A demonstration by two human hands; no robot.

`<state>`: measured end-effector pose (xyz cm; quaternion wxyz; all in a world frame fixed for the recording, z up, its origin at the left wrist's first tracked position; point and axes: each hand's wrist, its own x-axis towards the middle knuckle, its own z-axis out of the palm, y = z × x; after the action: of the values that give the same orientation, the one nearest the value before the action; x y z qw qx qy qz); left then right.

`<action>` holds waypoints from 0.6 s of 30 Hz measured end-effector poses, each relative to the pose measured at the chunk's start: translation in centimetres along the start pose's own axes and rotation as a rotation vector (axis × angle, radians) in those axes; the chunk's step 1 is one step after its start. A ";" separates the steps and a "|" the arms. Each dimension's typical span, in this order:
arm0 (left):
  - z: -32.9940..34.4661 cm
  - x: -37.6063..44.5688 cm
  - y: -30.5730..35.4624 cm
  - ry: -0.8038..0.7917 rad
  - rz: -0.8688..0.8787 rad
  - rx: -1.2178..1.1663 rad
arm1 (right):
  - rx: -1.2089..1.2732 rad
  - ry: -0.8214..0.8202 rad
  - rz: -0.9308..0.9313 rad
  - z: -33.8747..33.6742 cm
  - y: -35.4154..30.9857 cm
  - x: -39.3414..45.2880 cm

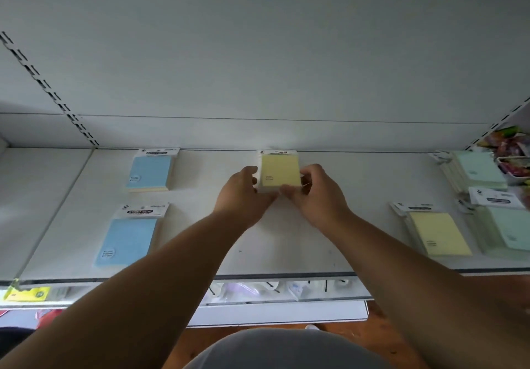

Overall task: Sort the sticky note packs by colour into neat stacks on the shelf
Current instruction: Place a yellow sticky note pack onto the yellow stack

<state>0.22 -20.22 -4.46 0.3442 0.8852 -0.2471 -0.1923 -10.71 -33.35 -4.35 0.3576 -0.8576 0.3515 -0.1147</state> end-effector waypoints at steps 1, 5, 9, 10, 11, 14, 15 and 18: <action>0.4 -0.1 -0.4 0.010 0.043 0.027 | -0.023 -0.011 -0.069 -0.1 0.3 -0.3; 0.4 0.5 -0.5 0.079 0.105 0.090 | -0.145 -0.003 -0.185 -0.2 0.5 0.4; 0.5 1.2 -0.7 0.077 0.106 0.121 | -0.180 0.000 -0.189 0.1 0.6 0.9; 0.5 1.3 -0.7 0.075 0.108 0.125 | -0.171 0.006 -0.186 0.2 0.6 1.0; 0.4 1.4 -0.7 0.072 0.115 0.128 | -0.161 0.011 -0.177 0.2 0.7 1.0; 0.3 1.6 -1.0 0.062 0.136 0.137 | -0.177 0.021 -0.121 0.3 0.9 1.0; 0.3 1.6 -1.1 0.065 0.134 0.138 | -0.198 0.022 -0.102 0.3 1.0 1.0; 0.3 1.9 -1.2 0.059 0.112 0.168 | -0.288 -0.022 -0.092 0.3 1.1 1.0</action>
<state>1.96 -20.63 -5.83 0.2863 0.9009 -0.3012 -0.1250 -10.38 -34.43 -5.35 0.2291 -0.9163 0.3209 -0.0700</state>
